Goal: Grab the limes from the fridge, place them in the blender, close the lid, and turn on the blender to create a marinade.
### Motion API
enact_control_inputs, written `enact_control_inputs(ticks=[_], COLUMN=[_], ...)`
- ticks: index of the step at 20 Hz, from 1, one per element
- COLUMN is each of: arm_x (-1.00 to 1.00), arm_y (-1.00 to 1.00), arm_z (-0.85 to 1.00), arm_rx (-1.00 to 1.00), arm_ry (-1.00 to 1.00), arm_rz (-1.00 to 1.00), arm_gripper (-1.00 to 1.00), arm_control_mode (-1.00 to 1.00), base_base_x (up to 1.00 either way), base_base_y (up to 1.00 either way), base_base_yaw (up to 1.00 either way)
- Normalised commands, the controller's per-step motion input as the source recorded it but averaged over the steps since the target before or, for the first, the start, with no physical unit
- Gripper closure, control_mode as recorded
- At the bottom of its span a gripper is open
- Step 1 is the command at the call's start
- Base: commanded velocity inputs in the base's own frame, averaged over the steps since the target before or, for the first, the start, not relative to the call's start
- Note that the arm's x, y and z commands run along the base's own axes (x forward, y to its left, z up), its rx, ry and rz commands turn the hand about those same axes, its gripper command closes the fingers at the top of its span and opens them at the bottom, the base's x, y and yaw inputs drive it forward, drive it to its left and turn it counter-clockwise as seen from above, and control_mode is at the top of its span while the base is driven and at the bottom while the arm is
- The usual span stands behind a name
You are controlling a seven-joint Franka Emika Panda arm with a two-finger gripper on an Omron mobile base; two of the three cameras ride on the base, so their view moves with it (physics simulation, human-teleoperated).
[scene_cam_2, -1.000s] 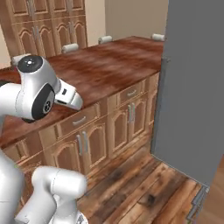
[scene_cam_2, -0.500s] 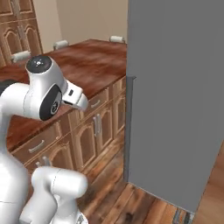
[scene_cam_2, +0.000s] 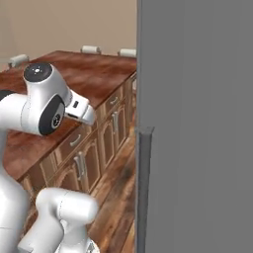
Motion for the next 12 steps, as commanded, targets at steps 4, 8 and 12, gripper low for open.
enact_control_inputs(ticks=[4, 8, 12], arm_x=[0.0, 0.0, 0.0], arm_y=[0.0, 0.0, 0.0], arm_z=[0.0, 0.0, 0.0], arm_rx=[0.0, 0.0, 0.0], arm_ry=[0.0, 0.0, 0.0], arm_rz=[0.0, 0.0, 0.0], arm_gripper=[-1.0, -1.0, -1.0], arm_control_mode=[1.0, 1.0, 1.0], base_base_x=[1.0, 1.0, 0.99], base_base_y=[0.01, 0.07, 0.19], base_base_yaw=[-0.32, -0.34, -0.42])
